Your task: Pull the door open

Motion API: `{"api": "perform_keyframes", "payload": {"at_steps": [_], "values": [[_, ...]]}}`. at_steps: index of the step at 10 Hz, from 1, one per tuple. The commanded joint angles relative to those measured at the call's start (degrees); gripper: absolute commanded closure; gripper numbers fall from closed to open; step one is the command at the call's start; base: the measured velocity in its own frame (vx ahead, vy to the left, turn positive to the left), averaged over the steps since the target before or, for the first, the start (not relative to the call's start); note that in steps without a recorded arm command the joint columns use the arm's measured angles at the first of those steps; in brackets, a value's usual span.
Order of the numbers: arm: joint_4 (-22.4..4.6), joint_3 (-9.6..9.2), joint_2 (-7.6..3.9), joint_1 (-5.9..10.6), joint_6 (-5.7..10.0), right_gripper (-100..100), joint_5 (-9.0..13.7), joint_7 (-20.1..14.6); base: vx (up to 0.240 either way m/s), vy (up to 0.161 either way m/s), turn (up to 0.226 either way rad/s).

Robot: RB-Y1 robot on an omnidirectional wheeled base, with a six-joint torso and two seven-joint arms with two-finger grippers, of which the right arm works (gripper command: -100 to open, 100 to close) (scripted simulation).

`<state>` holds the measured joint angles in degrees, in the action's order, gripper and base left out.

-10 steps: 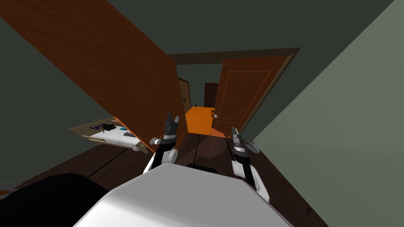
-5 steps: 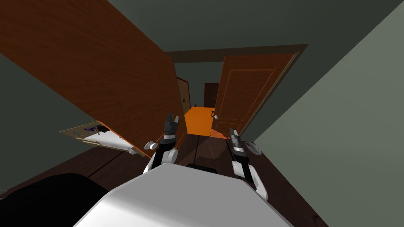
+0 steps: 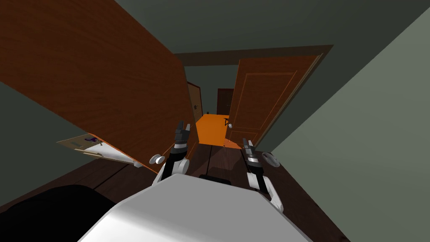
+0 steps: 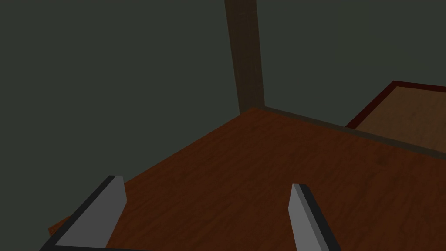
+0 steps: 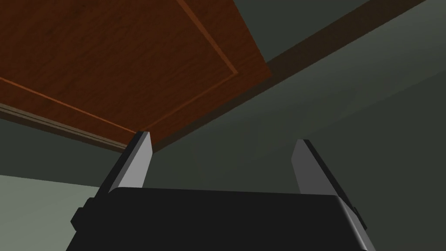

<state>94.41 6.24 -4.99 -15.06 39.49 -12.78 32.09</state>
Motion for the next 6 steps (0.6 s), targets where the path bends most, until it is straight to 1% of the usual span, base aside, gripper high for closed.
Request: {"api": "perform_keyframes", "payload": {"at_steps": [1,2,6], "values": [[-2.9,0.61,-0.10,1.18,0.64,-100,-0.7,1.9,0.093,0.006,-0.009],[-3.0,0.61,-0.10,1.18,0.64,-100,-0.7,1.9,0.071,0.000,0.000],[-9.0,1.98,-0.41,3.13,1.73,-100,-2.4,5.9,0.090,0.009,-0.007]]}}
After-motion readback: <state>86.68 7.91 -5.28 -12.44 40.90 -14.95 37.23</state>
